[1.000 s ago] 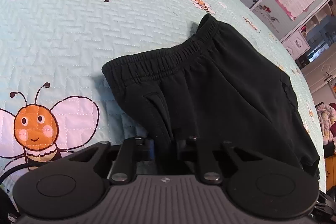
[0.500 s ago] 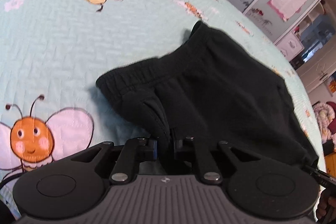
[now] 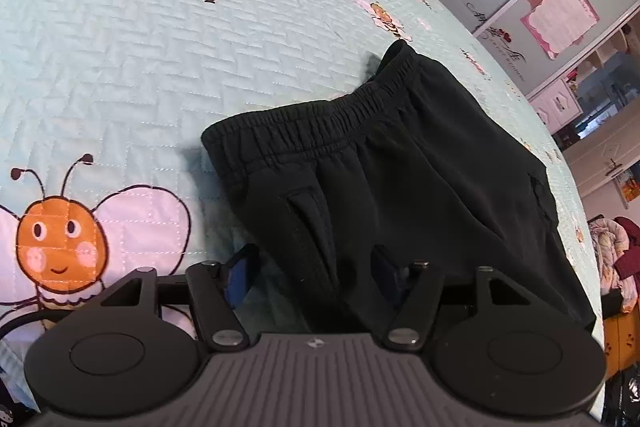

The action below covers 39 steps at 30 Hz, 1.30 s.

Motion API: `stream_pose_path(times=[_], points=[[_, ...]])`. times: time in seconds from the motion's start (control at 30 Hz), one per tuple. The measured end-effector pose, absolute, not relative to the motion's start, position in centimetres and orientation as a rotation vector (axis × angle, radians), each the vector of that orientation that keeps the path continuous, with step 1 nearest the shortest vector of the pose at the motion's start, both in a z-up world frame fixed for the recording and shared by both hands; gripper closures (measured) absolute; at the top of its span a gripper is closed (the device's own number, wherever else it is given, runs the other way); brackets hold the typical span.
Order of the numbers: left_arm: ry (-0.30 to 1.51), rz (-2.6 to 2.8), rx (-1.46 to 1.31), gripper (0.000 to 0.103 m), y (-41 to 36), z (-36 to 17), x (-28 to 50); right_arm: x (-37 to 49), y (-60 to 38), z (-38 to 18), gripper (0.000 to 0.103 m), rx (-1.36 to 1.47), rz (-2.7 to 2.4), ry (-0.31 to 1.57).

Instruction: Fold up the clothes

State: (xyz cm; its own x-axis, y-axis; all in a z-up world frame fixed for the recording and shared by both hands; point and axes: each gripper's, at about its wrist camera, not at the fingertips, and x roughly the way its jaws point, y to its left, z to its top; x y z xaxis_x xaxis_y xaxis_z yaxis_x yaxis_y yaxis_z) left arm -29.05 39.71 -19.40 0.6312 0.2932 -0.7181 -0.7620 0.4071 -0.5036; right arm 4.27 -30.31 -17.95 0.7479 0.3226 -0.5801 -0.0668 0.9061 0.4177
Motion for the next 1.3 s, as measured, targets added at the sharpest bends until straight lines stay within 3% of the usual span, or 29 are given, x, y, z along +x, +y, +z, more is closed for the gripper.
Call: stream_pose_path(times=[0.07, 0.17, 0.23, 0.27, 0.3, 0.33, 0.53, 0.63, 0.7, 0.77, 0.87, 0.93, 1.03, 1.1, 1.3], points=[[0.588, 0.732, -0.923, 0.036, 39.6, -19.3, -28.6, 4.7, -31.7, -18.4, 0.037, 0.414, 0.238, 0.711], [0.608, 0.755, -0.909, 0.044, 39.3, -19.1, -28.1, 6.0, -30.6, -19.7, 0.037, 0.432, 0.307, 0.738], [0.629, 0.766, -0.892, 0.088, 39.1, -18.7, -27.9, 7.0, -29.4, -20.4, 0.038, 0.405, 0.326, 0.757], [0.629, 0.773, -0.883, 0.091, 38.9, -18.5, -27.9, 7.5, -28.9, -20.7, 0.055, 0.387, 0.342, 0.761], [0.613, 0.783, -0.875, 0.094, 38.8, -18.0, -28.3, 7.7, -28.6, -20.3, 0.089, 0.371, 0.355, 0.75], [0.591, 0.79, -0.866, 0.095, 38.6, -17.4, -28.7, 7.9, -28.3, -19.8, 0.091, 0.358, 0.364, 0.731], [0.51, 0.737, -0.848, 0.094, 37.2, -15.3, -30.5, 8.8, -29.2, -14.5, 0.092, 0.375, 0.376, 0.547], [0.541, 0.741, -0.84, 0.091, 37.1, -16.0, -30.6, 10.9, -29.6, -16.3, 0.091, 0.365, 0.322, 0.645], [0.562, 0.744, -0.834, 0.088, 37.1, -16.5, -30.7, 12.2, -29.4, -19.3, 0.084, 0.367, 0.271, 0.792], [0.582, 0.748, -0.829, 0.084, 37.0, -17.0, -30.8, 10.8, -29.4, -20.2, 0.08, 0.363, 0.236, 0.764], [0.613, 0.752, -0.82, 0.062, 36.9, -17.7, -30.9, 8.1, -30.1, -19.7, 0.06, 0.387, 0.191, 0.7], [0.623, 0.756, -0.82, 0.052, 37.0, -17.9, -31.1, 6.8, -30.5, -18.4, 0.057, 0.381, 0.163, 0.635], [0.572, 0.77, -0.858, 0.05, 37.3, -17.1, -32.5, 6.9, -30.7, -15.5, 0.051, 0.45, 0.203, 0.546], [0.553, 0.786, -0.864, 0.048, 37.0, -16.6, -33.1, 7.5, -30.3, -14.4, 0.039, 0.533, 0.28, 0.538], [0.554, 0.811, -0.836, 0.048, 36.2, -15.6, -33.2, 13.3, -25.7, -16.6, 0.039, 0.681, 0.324, 0.665]])
